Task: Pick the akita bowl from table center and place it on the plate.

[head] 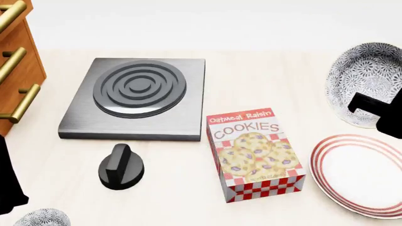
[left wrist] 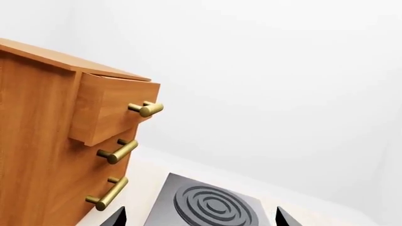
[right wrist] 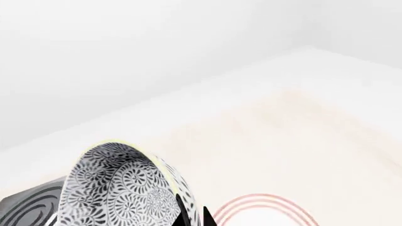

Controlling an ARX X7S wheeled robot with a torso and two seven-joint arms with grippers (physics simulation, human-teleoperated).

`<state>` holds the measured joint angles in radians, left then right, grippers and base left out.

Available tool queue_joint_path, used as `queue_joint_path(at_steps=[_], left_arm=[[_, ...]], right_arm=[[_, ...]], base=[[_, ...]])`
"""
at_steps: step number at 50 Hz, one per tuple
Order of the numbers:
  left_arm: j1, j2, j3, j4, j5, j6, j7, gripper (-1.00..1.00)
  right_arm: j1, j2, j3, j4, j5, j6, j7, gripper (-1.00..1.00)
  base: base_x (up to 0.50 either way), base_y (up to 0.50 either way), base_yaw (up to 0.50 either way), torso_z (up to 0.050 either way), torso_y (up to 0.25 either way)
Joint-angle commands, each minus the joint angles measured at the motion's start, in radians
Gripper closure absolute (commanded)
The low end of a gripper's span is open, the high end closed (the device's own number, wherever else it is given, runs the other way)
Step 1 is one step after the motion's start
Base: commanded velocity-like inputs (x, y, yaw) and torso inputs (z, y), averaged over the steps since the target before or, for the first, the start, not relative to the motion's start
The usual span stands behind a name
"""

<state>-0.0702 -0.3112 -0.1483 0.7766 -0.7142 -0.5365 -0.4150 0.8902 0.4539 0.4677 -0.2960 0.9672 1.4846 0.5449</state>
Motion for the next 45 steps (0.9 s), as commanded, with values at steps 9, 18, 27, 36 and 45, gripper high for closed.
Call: queue_joint_path(at_steps=[9, 18, 27, 36, 45], left_arm=[[-0.003, -0.004, 0.0, -0.002, -0.005, 0.001, -0.005, -1.0], [0.014, 0.021, 0.011, -0.022, 0.039, 0.078, 0.021, -1.0], [0.025, 0.027, 0.009, -0.042, 0.061, 0.107, 0.023, -1.0], [0.025, 0.021, 0.012, -0.039, 0.062, 0.101, 0.011, -1.0], [0.02, 0.016, 0.015, -0.039, 0.059, 0.099, 0.004, -1.0]], right_arm=[[-0.023, -0.021, 0.068, 0.055, 0.063, 0.001, 0.013, 1.0], [0.149, -0.012, 0.289, 0.686, 0.553, -0.008, 0.506, 1.0], [0.187, 0.009, 0.281, 0.847, 0.503, -0.092, 0.531, 1.0], [0.225, 0.026, 0.243, 0.919, 0.451, -0.123, 0.599, 1.0], [0.236, 0.043, 0.211, 0.919, 0.413, -0.15, 0.61, 1.0]], base=[[0.0, 0.0, 0.0, 0.0, 0.0], [0.0, 0.0, 0.0, 0.0, 0.0], [0.0, 0.0, 0.0, 0.0, 0.001], [0.0, 0.0, 0.0, 0.0, 0.0], [0.0, 0.0, 0.0, 0.0, 0.0]])
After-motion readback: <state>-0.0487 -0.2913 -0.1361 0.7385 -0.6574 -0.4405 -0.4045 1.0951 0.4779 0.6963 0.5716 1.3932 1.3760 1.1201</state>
